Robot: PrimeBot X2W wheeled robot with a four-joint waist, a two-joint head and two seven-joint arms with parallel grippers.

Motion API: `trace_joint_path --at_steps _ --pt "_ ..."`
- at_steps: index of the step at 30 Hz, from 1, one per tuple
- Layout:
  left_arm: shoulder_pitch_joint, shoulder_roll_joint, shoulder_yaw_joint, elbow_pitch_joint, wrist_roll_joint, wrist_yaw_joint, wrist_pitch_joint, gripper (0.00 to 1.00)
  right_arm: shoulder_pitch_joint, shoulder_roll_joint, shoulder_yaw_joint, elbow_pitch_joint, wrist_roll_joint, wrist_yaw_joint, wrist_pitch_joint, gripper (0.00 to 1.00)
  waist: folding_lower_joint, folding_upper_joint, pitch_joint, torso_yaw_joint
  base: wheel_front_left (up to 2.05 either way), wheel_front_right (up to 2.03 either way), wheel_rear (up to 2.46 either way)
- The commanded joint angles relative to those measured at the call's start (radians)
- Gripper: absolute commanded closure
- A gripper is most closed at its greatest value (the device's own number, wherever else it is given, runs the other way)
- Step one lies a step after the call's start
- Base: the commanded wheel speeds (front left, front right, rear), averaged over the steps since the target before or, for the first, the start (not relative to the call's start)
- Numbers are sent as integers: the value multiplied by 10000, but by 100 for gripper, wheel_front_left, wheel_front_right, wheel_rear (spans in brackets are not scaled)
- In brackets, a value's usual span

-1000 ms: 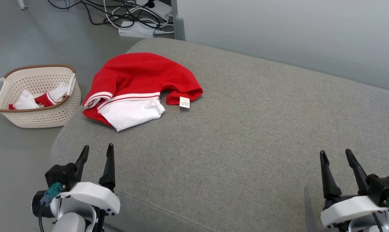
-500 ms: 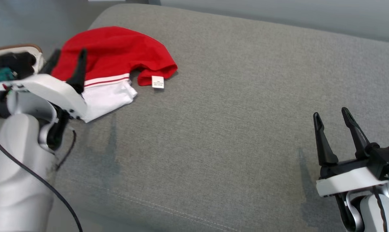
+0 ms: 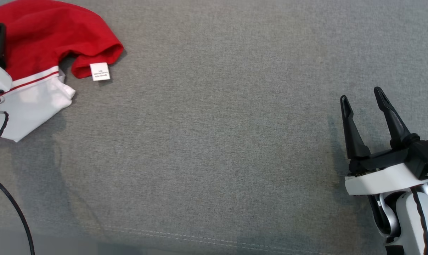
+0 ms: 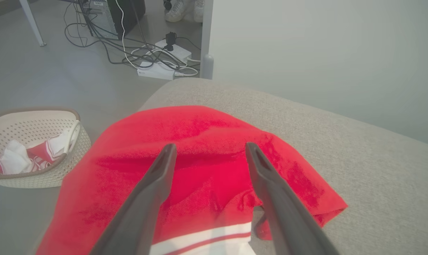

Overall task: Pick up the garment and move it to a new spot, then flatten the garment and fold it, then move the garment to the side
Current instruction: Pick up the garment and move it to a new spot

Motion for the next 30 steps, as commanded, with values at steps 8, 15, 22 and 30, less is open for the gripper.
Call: trace_joint_path --at_steps 8,15,22,30 --pt "-281 1278 346 1318 49 317 -78 0 -239 -17 247 -378 -34 12 -22 0 0 0 709 -509 0 0 0" --pt "-253 1423 188 1921 134 550 279 24 -255 -48 282 -463 7 12 56 0 0 0 846 -544 0 0 0" --pt "-243 1645 90 2026 123 517 503 100 -252 -41 322 -592 146 12 99 0 0 0 872 -644 0 0 0" --pt "-465 1858 -51 1455 275 436 -342 100 -132 -41 55 -717 235 12 109 0 0 0 693 -514 0 0 0"
